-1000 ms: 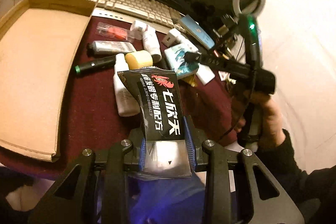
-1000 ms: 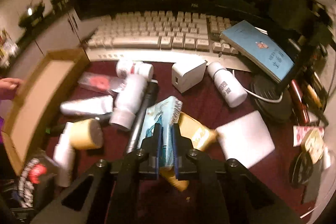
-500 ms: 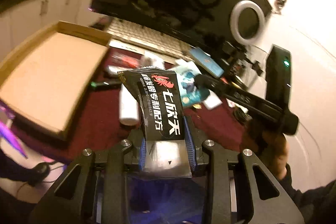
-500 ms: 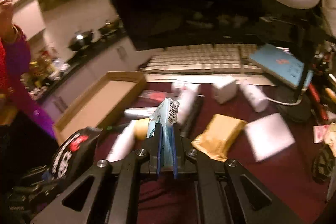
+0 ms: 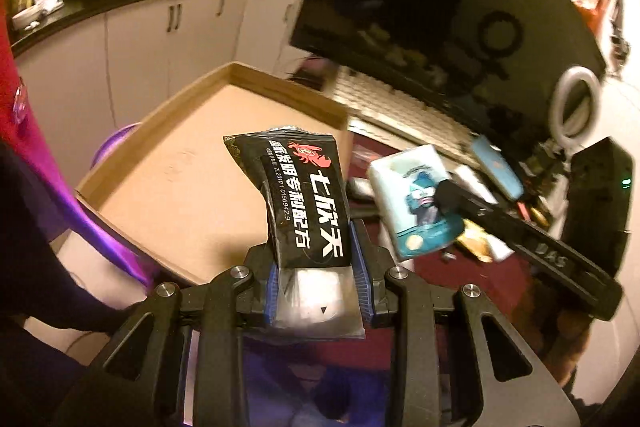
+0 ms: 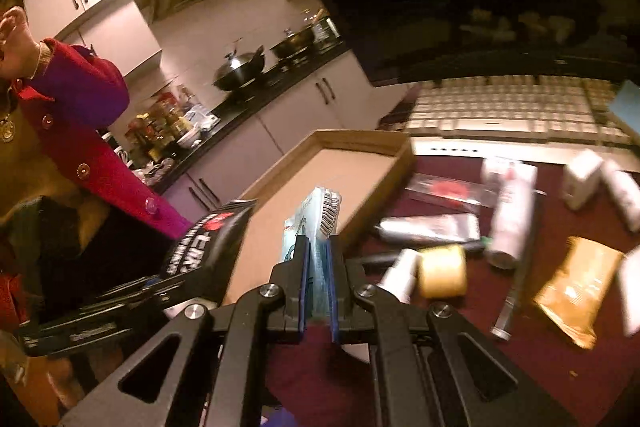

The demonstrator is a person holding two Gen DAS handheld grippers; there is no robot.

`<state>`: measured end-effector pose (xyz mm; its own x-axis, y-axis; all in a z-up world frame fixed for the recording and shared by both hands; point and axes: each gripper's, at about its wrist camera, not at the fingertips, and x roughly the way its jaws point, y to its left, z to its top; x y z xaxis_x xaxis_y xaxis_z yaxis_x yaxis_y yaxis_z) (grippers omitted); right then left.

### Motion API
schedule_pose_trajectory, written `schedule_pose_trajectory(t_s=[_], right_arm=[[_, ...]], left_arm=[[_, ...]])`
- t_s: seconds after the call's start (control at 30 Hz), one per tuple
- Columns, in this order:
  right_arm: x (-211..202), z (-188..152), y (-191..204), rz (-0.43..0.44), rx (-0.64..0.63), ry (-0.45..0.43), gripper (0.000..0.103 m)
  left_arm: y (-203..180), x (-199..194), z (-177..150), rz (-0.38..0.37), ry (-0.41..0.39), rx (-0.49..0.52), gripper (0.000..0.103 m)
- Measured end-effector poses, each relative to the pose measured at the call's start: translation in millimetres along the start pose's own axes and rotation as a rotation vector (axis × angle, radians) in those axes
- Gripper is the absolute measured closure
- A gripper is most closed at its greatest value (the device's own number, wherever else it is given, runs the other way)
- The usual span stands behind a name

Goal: Organize objects
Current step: 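Carry the snack bag with the left gripper while the right carries the tissue pack to the tray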

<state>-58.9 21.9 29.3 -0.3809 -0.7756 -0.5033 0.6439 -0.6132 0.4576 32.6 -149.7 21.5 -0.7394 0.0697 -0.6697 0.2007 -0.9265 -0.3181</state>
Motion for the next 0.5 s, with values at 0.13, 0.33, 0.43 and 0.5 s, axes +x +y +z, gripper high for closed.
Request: schedule_pose_trajectory(t_s=[0.13, 0.33, 0.43, 0.5], right_arm=[[33, 9, 10, 0.009, 0.007, 0.034, 0.097], [84, 13, 24, -0.035, -0.034, 0.091, 0.097], [105, 9, 28, -0.056, -0.063, 0.134, 0.097], [114, 3, 32, -0.077, -0.087, 0.165, 0.097]], left_arm=[[19, 19, 6, 0.075, 0.02, 0.014, 0.073], [40, 36, 6, 0.088, 0.061, -0.014, 0.073], [46, 39, 7, 0.088, 0.082, -0.023, 0.073], [45, 40, 7, 0.09, 0.092, -0.014, 0.073]])
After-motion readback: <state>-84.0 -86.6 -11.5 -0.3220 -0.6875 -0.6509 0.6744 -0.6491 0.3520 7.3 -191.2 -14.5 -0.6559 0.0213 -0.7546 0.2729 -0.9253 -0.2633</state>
